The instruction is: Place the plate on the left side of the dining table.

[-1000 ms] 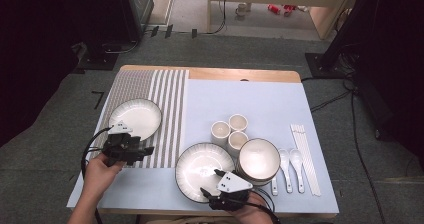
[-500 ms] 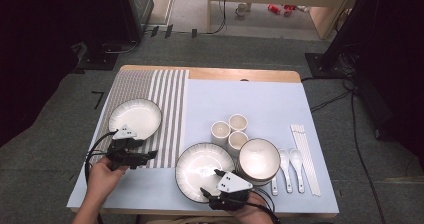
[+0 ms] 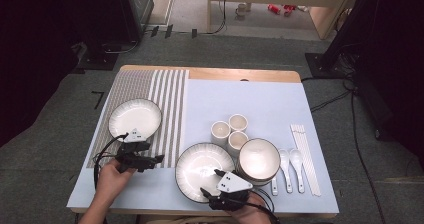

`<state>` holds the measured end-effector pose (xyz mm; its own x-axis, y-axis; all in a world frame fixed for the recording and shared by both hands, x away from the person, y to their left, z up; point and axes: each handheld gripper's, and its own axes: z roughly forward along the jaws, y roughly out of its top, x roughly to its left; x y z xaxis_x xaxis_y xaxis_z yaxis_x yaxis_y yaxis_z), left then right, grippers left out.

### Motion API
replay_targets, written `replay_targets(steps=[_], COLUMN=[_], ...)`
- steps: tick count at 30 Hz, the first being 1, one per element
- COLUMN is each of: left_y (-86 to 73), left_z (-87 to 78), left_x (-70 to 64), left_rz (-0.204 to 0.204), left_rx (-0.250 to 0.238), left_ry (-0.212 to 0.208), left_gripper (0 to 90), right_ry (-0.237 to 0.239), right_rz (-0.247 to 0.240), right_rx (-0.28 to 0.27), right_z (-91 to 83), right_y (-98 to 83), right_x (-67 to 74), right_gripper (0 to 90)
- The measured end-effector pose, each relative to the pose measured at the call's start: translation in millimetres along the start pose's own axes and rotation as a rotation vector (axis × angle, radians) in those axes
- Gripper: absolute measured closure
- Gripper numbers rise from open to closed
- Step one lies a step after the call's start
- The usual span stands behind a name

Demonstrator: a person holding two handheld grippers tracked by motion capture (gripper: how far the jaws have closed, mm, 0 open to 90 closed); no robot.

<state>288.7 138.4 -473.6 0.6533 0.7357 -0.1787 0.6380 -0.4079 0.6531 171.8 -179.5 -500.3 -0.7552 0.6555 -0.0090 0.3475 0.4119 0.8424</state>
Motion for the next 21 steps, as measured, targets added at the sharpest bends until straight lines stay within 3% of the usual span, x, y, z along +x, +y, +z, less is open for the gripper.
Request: replay_targets(steps=[15, 19, 21], left_y=[-1.1, -4.2, -7.0], left_z=[15.5, 17.2, 17.5], left_x=[-8.8, -12.2, -12.5], left_rz=[0.058, 0.069, 0.091], left_rx=[0.013, -0.003, -0.015], left_ry=[0.059, 0.073, 0.070], left_gripper=[24.6, 21.4, 20.0], right_ry=[0.000, 0.001, -0.002], right_rz=[0.000, 0.001, 0.023], right_rx=[0.000, 0.001, 0.009], right_z=[0.0, 0.0, -0.1], right_y=[0.0, 0.1, 0.4], right_x=[0.0, -0.1, 0.5], right_gripper=[28.3, 28.3, 28.4])
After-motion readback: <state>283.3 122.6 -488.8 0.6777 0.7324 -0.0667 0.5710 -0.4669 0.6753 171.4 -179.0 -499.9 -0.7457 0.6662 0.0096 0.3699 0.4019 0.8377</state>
